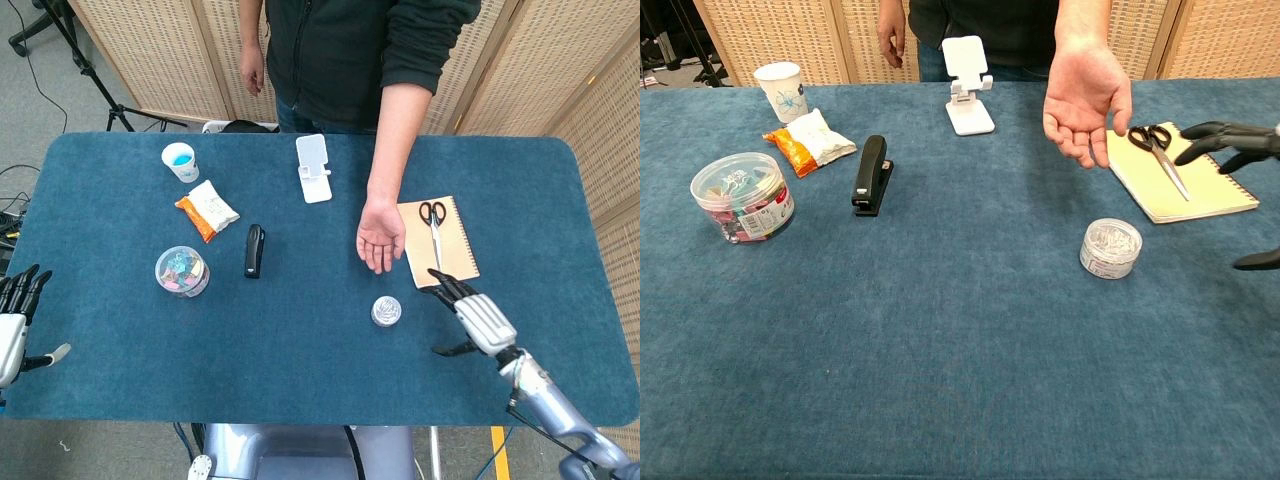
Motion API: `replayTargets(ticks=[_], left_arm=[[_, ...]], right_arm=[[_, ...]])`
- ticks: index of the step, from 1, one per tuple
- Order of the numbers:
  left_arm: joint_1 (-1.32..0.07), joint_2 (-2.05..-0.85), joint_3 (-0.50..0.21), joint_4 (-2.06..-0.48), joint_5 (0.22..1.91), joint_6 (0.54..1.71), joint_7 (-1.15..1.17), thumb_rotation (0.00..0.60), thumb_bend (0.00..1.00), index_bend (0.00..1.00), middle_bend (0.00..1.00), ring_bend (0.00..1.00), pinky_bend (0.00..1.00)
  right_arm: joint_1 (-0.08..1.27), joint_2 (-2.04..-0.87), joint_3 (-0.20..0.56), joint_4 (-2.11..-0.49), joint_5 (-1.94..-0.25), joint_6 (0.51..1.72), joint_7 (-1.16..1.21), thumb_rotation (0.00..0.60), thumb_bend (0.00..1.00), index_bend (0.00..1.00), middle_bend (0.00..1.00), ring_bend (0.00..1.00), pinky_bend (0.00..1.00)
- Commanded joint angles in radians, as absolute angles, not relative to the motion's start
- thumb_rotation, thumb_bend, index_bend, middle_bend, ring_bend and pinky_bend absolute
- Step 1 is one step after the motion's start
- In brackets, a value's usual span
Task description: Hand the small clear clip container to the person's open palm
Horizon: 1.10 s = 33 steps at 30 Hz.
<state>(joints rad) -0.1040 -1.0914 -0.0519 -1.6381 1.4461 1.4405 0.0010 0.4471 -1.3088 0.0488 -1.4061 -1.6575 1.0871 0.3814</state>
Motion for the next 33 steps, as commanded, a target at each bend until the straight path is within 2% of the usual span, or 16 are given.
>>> replayTargets(ticks=[1,12,19,23,26,28,30,33], left_arm=[[-0.110,-1.089,-0.058,-1.634,1.433,1.429,-0.008,0.600,0.00,0.00,0.00,0.00,0.00],[-0.117,-1.089,-0.062,-1.631,1.416,1.410,-0.008,0.600,0.00,0.00,0.00,0.00,0.00],[-0.117,-1.085,-0.064,-1.632,1.410,1.407,-0.018,0.600,0.00,0.00,0.00,0.00,0.00],[-0.118,-1.082,-0.065,-1.632,1.406,1.404,-0.023,0.600,0.00,0.00,0.00,0.00,0.00],[-0.118,-1.081,-0.065,-1.632,1.407,1.405,-0.024,0.600,0.00,0.00,0.00,0.00,0.00],[-0.118,-1.081,-0.066,-1.632,1.406,1.405,-0.026,0.600,0.00,0.00,0.00,0.00,0.00],[-0.118,-1.081,-0.066,-1.631,1.405,1.405,-0.027,0.600,0.00,0.00,0.00,0.00,0.00],[-0.118,-1.080,-0.066,-1.632,1.404,1.405,-0.029,0.600,0.00,0.00,0.00,0.00,0.00]], right_arm=[[0.506,-1.372,0.079,-1.406,-1.593,0.999,0.267,0.600,0.05,0.17,0.17,0.07,0.16],[0.563,-1.490,0.124,-1.371,-1.472,0.940,0.128,0.600,0.12,0.21,0.21,0.12,0.23],[0.581,-1.554,0.137,-1.323,-1.421,0.939,0.061,0.600,0.17,0.35,0.33,0.26,0.36],[0.583,-1.583,0.130,-1.289,-1.414,0.949,0.041,0.600,0.22,0.41,0.39,0.33,0.39],[0.582,-1.603,0.126,-1.263,-1.420,0.968,0.037,0.600,0.27,0.46,0.44,0.39,0.42],[0.579,-1.617,0.123,-1.245,-1.432,0.992,0.040,0.600,0.34,0.50,0.49,0.43,0.44],[0.576,-1.620,0.119,-1.240,-1.442,1.009,0.053,0.600,0.40,0.53,0.52,0.46,0.45],[0.570,-1.611,0.113,-1.248,-1.455,1.029,0.072,0.600,0.43,0.54,0.54,0.47,0.45]])
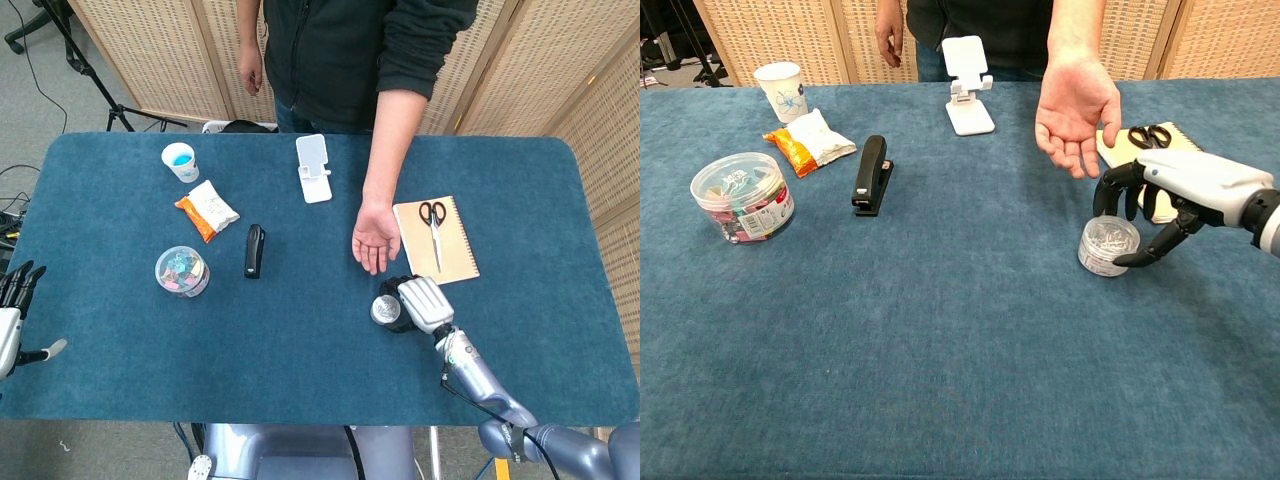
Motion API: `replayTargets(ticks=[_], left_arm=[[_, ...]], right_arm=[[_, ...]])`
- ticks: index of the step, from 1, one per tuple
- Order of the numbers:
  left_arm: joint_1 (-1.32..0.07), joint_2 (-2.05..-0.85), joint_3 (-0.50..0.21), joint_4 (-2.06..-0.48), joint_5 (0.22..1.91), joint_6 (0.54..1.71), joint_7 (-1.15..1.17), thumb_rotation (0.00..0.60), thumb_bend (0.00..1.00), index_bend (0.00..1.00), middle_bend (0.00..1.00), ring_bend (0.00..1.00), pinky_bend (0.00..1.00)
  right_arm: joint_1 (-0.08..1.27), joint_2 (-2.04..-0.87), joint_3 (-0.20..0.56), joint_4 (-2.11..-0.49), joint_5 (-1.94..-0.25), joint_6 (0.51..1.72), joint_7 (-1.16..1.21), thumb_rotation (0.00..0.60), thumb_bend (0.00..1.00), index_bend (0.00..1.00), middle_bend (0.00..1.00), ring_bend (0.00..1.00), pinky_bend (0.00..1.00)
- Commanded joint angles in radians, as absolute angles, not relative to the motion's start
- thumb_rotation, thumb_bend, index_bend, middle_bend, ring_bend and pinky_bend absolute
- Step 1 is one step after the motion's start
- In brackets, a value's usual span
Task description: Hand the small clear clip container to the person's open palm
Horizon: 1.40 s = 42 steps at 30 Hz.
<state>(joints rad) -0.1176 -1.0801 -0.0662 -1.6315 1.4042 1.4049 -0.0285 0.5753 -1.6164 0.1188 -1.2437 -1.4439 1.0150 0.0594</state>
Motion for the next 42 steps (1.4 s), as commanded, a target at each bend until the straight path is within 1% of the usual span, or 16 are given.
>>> replayTargets(ticks=[1,4,8,11,13,16,19,22,28,33,35,36,38,39,40,42], left_arm=[[-0.118,-1.079,-0.066,-1.632,1.404,1.404,-0.029,0.600,0.00,0.00,0.00,0.00,0.00],[-0.119,-1.078,-0.066,-1.634,1.403,1.402,-0.031,0.600,0.00,0.00,0.00,0.00,0.00],[-0.120,-1.078,-0.065,-1.636,1.402,1.398,-0.029,0.600,0.00,0.00,0.00,0.00,0.00],[-0.122,-1.078,-0.061,-1.638,1.403,1.391,-0.024,0.600,0.00,0.00,0.00,0.00,0.00],[-0.123,-1.079,-0.059,-1.640,1.407,1.390,-0.019,0.600,0.00,0.00,0.00,0.00,0.00],[-0.124,-1.078,-0.059,-1.642,1.407,1.389,-0.020,0.600,0.00,0.00,0.00,0.00,0.00],[-0.124,-1.073,-0.060,-1.642,1.401,1.385,-0.028,0.600,0.00,0.00,0.00,0.00,0.00],[-0.124,-1.069,-0.062,-1.640,1.399,1.383,-0.040,0.600,0.00,0.00,0.00,0.00,0.00],[-0.125,-1.061,-0.064,-1.636,1.394,1.377,-0.064,0.600,0.00,0.00,0.00,0.00,0.00],[-0.129,-1.059,-0.064,-1.635,1.392,1.370,-0.067,0.600,0.00,0.00,0.00,0.00,0.00],[-0.130,-1.059,-0.064,-1.636,1.392,1.367,-0.067,0.600,0.00,0.00,0.00,0.00,0.00],[-0.130,-1.058,-0.064,-1.636,1.393,1.367,-0.068,0.600,0.00,0.00,0.00,0.00,0.00],[-0.129,-1.057,-0.064,-1.637,1.392,1.369,-0.069,0.600,0.00,0.00,0.00,0.00,0.00],[-0.129,-1.057,-0.064,-1.636,1.391,1.369,-0.070,0.600,0.00,0.00,0.00,0.00,0.00],[-0.129,-1.057,-0.065,-1.636,1.390,1.368,-0.071,0.600,0.00,0.00,0.00,0.00,0.00],[-0.130,-1.057,-0.064,-1.635,1.388,1.364,-0.073,0.600,0.00,0.00,0.00,0.00,0.00]], right_arm=[[0.567,-1.604,0.110,-1.255,-1.463,1.039,0.078,0.600,0.43,0.54,0.54,0.47,0.45],[0.544,-1.543,0.094,-1.328,-1.520,1.117,0.097,0.600,0.44,0.54,0.54,0.47,0.45],[0.535,-1.481,0.102,-1.406,-1.564,1.185,0.096,0.600,0.44,0.54,0.55,0.47,0.45],[0.548,-1.427,0.147,-1.485,-1.558,1.207,0.070,0.600,0.44,0.54,0.55,0.47,0.45],[0.574,-1.403,0.199,-1.535,-1.514,1.188,0.017,0.600,0.44,0.54,0.55,0.47,0.45],[0.623,-1.405,0.272,-1.563,-1.408,1.125,-0.067,0.600,0.44,0.54,0.55,0.47,0.45],[0.666,-1.421,0.314,-1.562,-1.294,1.066,-0.172,0.600,0.44,0.54,0.55,0.47,0.45],[0.700,-1.446,0.340,-1.538,-1.211,1.046,-0.256,0.600,0.44,0.54,0.55,0.47,0.45],[0.727,-1.499,0.350,-1.493,-1.126,1.059,-0.333,0.600,0.44,0.54,0.55,0.47,0.45],[0.742,-1.537,0.345,-1.467,-1.102,1.083,-0.385,0.600,0.44,0.54,0.54,0.47,0.45],[0.750,-1.559,0.342,-1.451,-1.091,1.094,-0.410,0.600,0.41,0.53,0.50,0.45,0.45],[0.752,-1.564,0.340,-1.449,-1.089,1.095,-0.416,0.600,0.36,0.49,0.44,0.41,0.45],[0.757,-1.564,0.327,-1.456,-1.071,1.076,-0.437,0.600,0.24,0.36,0.26,0.27,0.39],[0.759,-1.556,0.326,-1.467,-1.058,1.068,-0.449,0.600,0.17,0.27,0.16,0.17,0.33],[0.760,-1.553,0.326,-1.473,-1.052,1.068,-0.457,0.600,0.12,0.21,0.08,0.10,0.28],[0.763,-1.545,0.327,-1.493,-1.044,1.078,-0.481,0.600,0.06,0.14,0.01,0.02,0.20]])
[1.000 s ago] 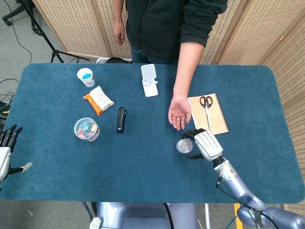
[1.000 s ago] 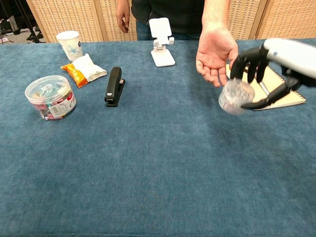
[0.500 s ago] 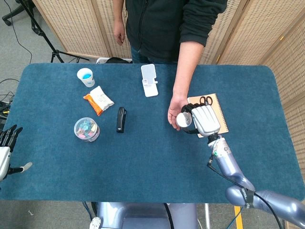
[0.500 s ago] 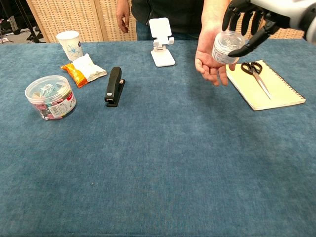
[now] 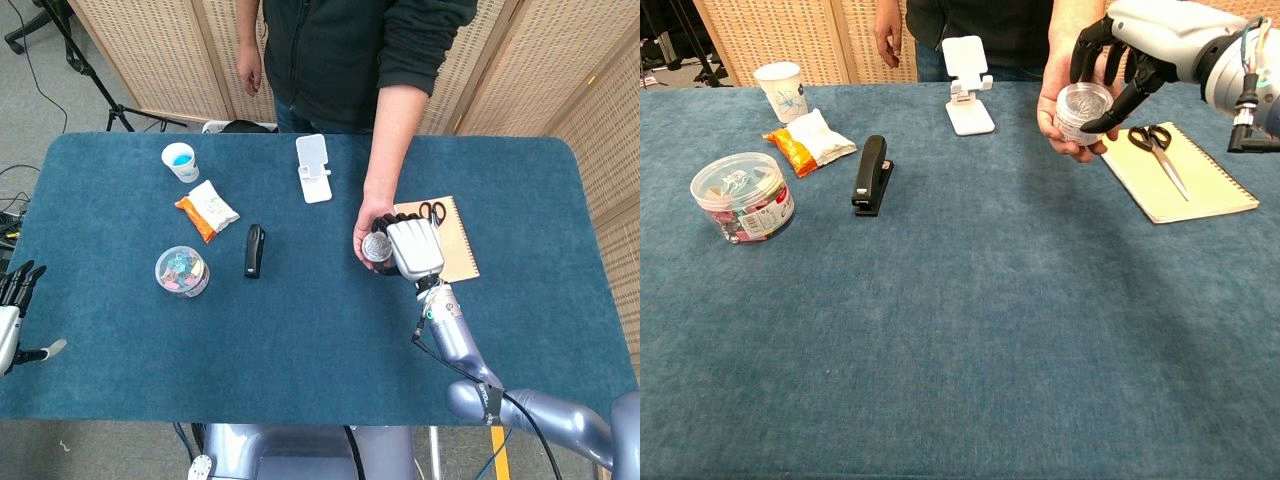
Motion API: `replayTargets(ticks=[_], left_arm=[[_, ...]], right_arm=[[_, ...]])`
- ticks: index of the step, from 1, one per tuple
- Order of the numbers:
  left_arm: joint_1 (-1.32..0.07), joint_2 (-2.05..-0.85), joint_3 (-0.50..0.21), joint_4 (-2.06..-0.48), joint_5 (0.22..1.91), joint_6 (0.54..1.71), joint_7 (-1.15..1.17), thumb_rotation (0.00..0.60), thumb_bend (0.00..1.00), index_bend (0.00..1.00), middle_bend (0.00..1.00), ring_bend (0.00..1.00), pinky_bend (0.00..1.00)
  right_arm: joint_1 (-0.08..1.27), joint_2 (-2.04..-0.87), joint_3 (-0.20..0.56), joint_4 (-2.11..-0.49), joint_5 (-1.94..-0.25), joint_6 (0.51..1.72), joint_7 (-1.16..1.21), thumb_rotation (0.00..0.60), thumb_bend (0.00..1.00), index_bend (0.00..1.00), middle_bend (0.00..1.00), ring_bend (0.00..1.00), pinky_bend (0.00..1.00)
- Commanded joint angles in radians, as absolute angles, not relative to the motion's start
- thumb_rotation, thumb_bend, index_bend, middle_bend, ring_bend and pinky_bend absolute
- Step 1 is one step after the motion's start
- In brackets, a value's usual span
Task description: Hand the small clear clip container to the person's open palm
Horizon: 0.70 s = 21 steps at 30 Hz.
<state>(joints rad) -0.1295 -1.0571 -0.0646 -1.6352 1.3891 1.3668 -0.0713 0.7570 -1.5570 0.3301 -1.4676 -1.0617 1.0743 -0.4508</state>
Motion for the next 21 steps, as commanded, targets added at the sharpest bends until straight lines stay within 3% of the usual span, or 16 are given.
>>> replayTargets(ticks=[1,7,11,16,21], left_arm=[[-0.131,-1.056,-0.064,-1.635,1.388,1.363,-0.074,0.600,0.00,0.00,0.00,0.00,0.00],[-0.130,-1.054,-0.063,-1.636,1.391,1.366,-0.077,0.600,0.00,0.00,0.00,0.00,0.00],[-0.129,-1.050,-0.063,-1.636,1.394,1.368,-0.086,0.600,0.00,0.00,0.00,0.00,0.00],[-0.125,-1.048,-0.064,-1.635,1.396,1.377,-0.093,0.600,0.00,0.00,0.00,0.00,0.00],[-0.122,-1.051,-0.064,-1.634,1.401,1.387,-0.086,0.600,0.00,0.00,0.00,0.00,0.00]], right_arm=[[0.763,-1.540,0.328,-1.504,-1.039,1.081,-0.486,0.600,0.05,0.12,0.00,0.00,0.17],[0.753,-1.480,0.343,-1.607,-1.034,1.126,-0.516,0.600,0.05,0.09,0.00,0.00,0.15],[0.696,-1.375,0.337,-1.729,-1.103,1.209,-0.502,0.600,0.05,0.08,0.00,0.00,0.14],[0.577,-1.281,0.265,-1.773,-1.252,1.337,-0.412,0.600,0.01,0.08,0.00,0.00,0.08],[0.447,-1.236,0.164,-1.674,-1.413,1.477,-0.263,0.600,0.00,0.02,0.00,0.00,0.00]])
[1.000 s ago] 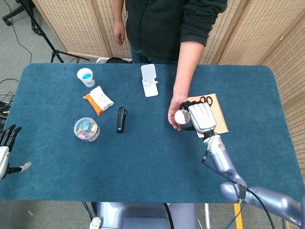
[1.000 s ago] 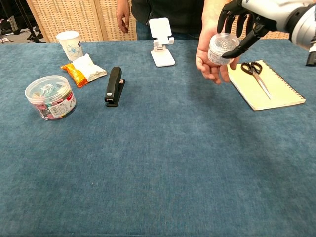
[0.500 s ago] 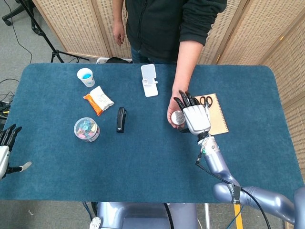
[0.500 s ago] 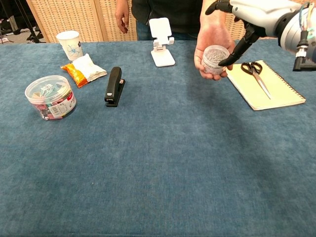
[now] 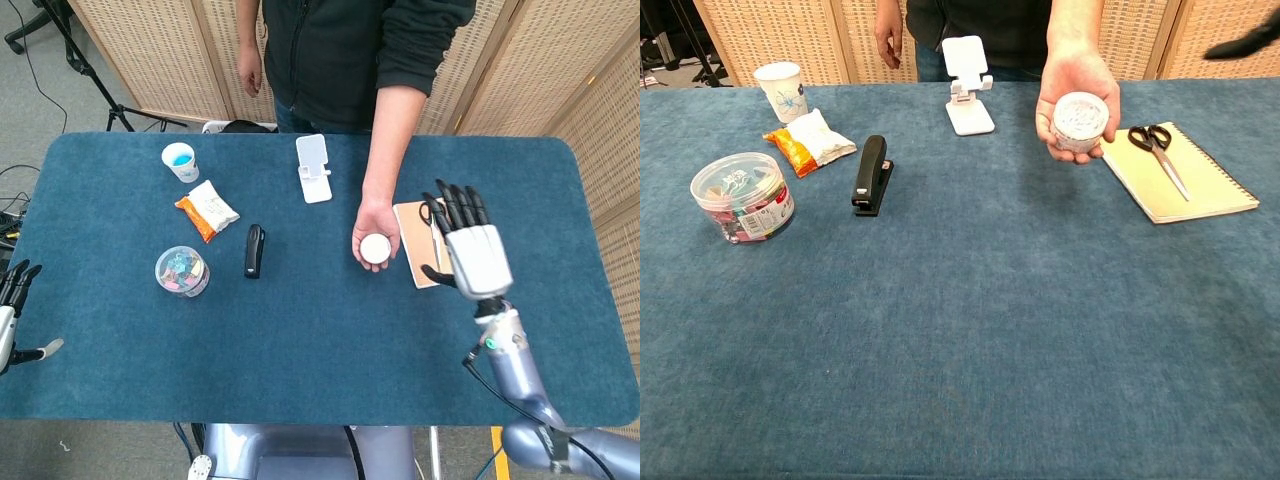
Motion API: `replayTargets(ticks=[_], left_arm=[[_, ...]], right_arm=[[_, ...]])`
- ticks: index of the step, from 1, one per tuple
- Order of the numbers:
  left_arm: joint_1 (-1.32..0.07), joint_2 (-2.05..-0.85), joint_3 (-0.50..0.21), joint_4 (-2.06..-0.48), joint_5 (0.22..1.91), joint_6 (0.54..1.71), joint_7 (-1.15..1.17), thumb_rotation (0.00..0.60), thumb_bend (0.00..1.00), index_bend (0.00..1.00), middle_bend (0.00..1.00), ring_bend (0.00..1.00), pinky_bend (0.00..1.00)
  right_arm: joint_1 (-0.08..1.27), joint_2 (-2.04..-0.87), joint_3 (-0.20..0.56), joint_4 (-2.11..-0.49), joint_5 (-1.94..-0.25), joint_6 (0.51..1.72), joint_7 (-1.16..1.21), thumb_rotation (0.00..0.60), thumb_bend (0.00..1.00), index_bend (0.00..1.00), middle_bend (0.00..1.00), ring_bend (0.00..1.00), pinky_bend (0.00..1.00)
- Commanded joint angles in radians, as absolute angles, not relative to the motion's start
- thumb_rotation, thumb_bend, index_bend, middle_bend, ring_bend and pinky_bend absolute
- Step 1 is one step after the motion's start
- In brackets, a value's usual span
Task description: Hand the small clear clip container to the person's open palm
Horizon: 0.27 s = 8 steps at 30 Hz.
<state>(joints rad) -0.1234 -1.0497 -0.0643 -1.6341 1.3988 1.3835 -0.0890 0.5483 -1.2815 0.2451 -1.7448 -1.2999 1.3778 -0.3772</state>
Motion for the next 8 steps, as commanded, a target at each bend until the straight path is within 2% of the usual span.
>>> replayTargets(ticks=[1,4,8], left_arm=[[-0.119,-1.052,-0.063,-1.636,1.403,1.394,-0.083,0.600,0.00,0.00,0.00,0.00,0.00],[-0.115,-1.053,-0.063,-1.640,1.407,1.405,-0.079,0.600,0.00,0.00,0.00,0.00,0.00],[-0.111,-1.056,-0.062,-1.641,1.408,1.412,-0.070,0.600,0.00,0.00,0.00,0.00,0.00]], right_arm=[[0.378,-1.224,0.112,-1.623,-1.429,1.524,-0.194,0.600,0.00,0.01,0.00,0.00,0.00],[0.315,-1.211,0.055,-1.569,-1.462,1.546,-0.072,0.600,0.00,0.01,0.00,0.00,0.00],[0.266,-1.210,0.019,-1.530,-1.474,1.561,0.003,0.600,0.00,0.01,0.00,0.00,0.00]])
